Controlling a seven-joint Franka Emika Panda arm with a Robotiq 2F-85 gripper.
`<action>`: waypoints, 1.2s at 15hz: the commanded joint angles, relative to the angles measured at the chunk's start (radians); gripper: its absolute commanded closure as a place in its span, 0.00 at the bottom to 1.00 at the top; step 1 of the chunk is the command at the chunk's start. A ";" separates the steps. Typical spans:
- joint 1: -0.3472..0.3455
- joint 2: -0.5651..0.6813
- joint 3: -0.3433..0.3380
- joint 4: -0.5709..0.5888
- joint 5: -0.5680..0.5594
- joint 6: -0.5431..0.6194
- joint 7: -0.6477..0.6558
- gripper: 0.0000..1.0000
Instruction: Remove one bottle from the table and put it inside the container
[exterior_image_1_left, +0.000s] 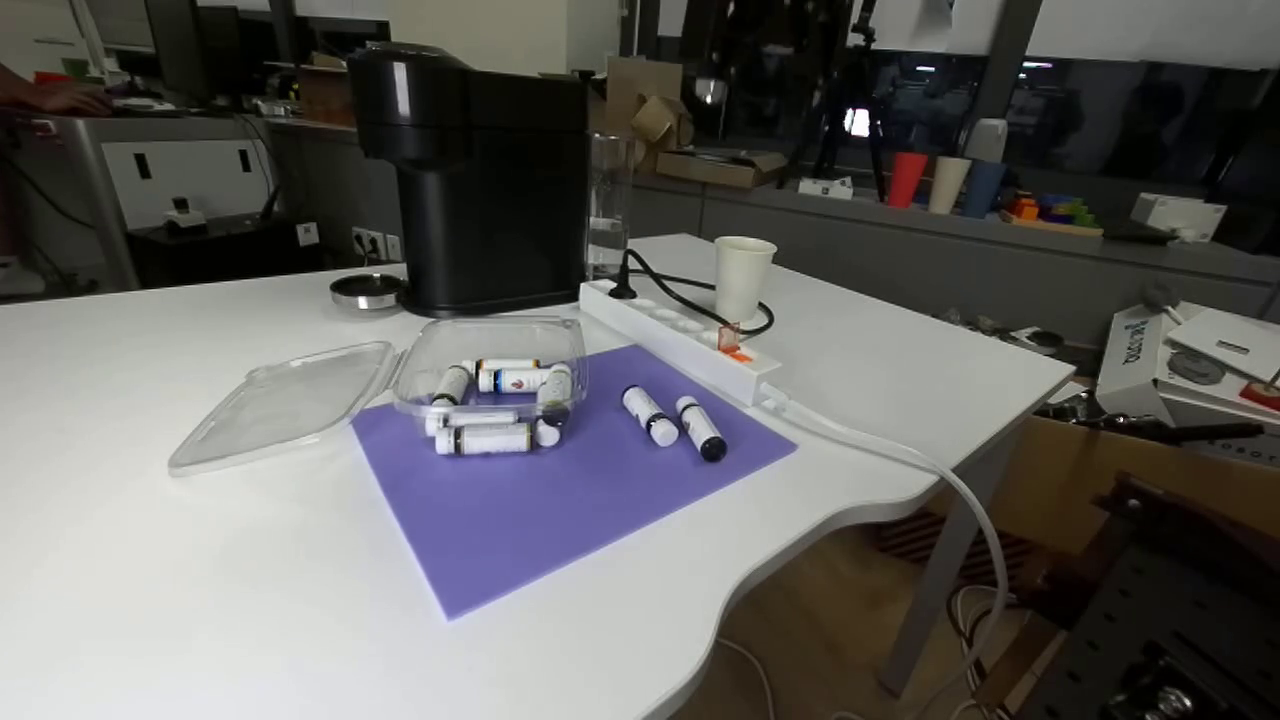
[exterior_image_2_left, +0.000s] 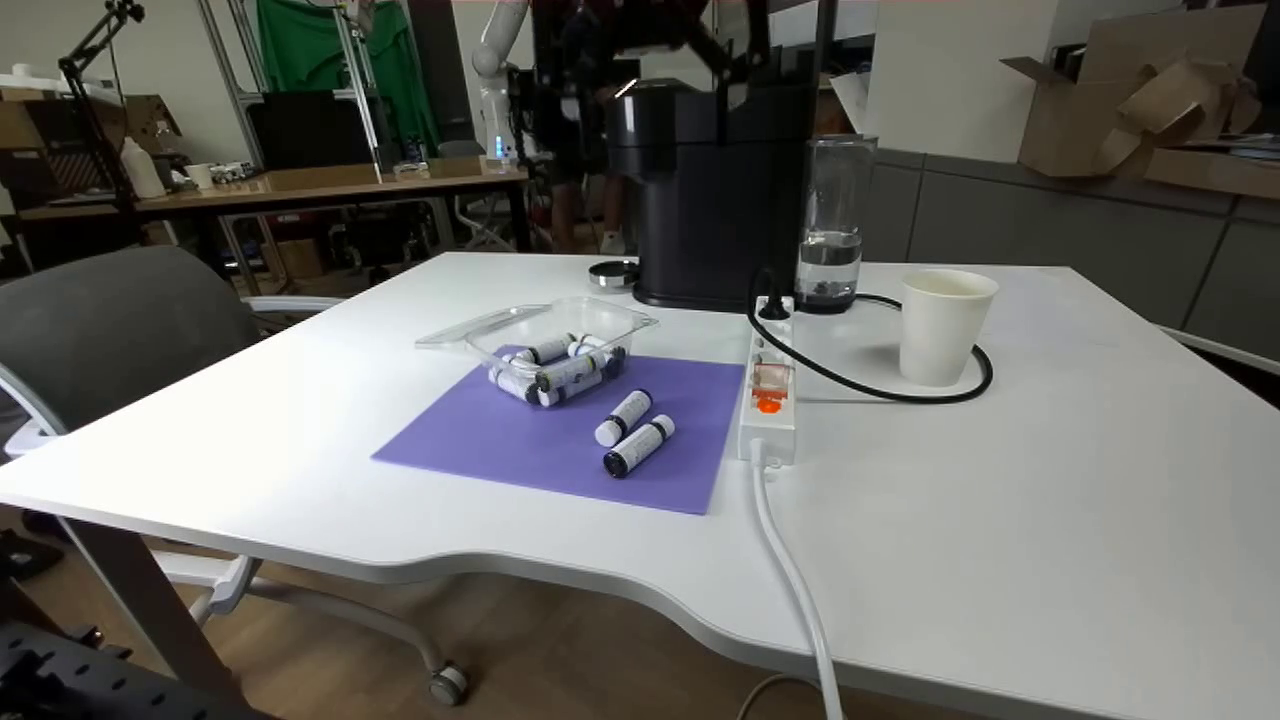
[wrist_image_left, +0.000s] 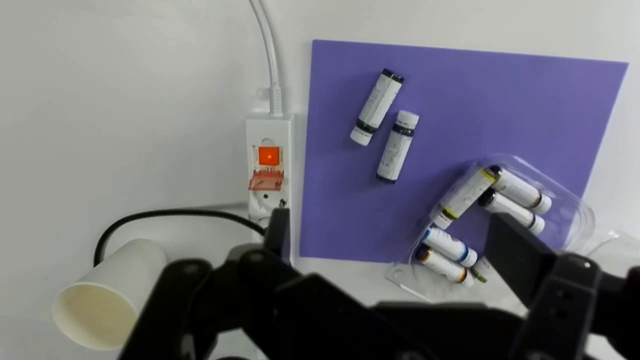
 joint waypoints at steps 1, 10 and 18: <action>0.002 0.030 0.023 -0.090 -0.006 0.083 0.004 0.00; -0.016 0.109 0.026 -0.063 -0.031 0.102 0.049 0.00; -0.035 0.333 0.021 -0.081 -0.082 0.217 0.115 0.00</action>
